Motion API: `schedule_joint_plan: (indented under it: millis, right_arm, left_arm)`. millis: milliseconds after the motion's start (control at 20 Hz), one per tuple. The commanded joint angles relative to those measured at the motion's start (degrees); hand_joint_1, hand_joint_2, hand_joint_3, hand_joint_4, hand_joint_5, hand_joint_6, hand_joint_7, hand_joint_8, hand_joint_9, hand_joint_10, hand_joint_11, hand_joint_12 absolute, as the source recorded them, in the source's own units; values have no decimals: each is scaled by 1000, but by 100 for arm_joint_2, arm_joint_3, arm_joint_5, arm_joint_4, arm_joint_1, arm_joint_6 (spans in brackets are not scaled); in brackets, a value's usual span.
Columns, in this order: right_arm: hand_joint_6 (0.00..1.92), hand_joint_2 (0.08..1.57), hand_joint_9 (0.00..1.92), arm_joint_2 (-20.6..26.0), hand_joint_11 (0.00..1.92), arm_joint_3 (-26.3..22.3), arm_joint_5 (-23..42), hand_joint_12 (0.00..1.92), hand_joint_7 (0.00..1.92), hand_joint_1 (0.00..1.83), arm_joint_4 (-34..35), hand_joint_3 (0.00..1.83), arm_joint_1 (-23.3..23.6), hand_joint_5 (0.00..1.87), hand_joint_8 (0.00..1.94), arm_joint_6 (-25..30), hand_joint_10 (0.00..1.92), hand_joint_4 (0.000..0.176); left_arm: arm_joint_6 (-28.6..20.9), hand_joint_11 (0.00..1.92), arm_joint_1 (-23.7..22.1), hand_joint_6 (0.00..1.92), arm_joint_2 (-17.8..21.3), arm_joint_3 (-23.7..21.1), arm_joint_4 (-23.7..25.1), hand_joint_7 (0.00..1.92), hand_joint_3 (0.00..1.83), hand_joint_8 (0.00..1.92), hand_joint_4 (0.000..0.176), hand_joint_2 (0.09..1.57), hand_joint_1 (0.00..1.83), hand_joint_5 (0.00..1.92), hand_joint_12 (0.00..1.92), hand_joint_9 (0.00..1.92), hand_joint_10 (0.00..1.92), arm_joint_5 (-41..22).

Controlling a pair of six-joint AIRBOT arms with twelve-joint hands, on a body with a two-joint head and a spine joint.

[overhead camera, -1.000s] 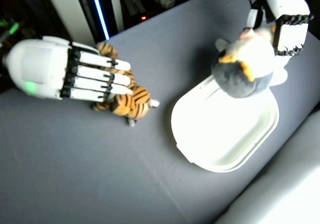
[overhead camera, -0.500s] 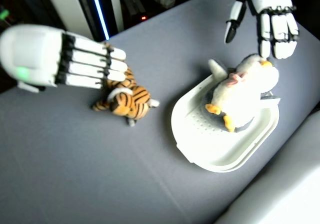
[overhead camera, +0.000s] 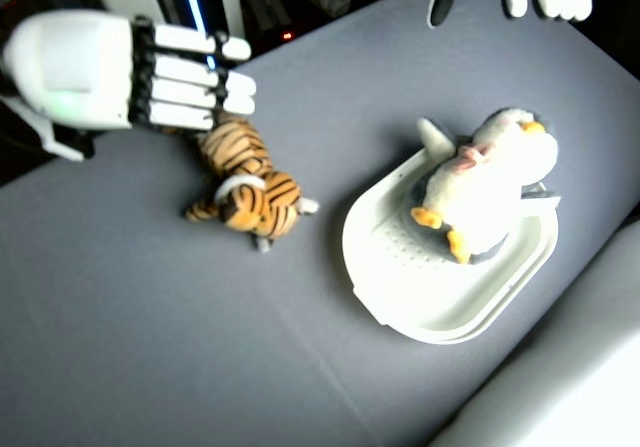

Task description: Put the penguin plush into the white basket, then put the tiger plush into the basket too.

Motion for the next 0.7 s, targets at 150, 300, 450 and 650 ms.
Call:
schedule_joint_plan:
  millis: [150, 300, 450, 650]
  right_arm:
    - [0, 1125, 326, -254, 350, 289, -241, 381, 301, 1195, 106, 2, 159, 433, 1, 54, 0, 138]
    - [0, 1140, 317, -512, 347, 493, -661, 310, 300, 1194, -15, 6, 474, 439, 0, 55, 0, 128]
    - [1, 1130, 341, -840, 340, 754, -1123, 308, 315, 1349, -170, 0, 861, 435, 7, 40, 11, 112]
    - [5, 1149, 490, -1127, 261, 957, -1856, 692, 427, 1409, -294, 0, 1093, 482, 6, -229, 6, 77]
  left_arm:
    - [-33, 0, -17, 2, 50, -15, 9, 176, 0, 5, 88, 913, 684, 207, 347, 126, 6, -716]
    - [-42, 0, 20, 0, 40, -22, 10, 251, 0, 1, 92, 907, 732, 215, 599, 227, 6, -687]
    - [-111, 0, 66, 2, 41, -21, 8, 270, 0, 1, 73, 905, 752, 230, 581, 231, 2, -609]
    - [-184, 0, 117, 3, 43, -21, 11, 266, 0, 3, 81, 900, 760, 232, 519, 214, 2, -639]
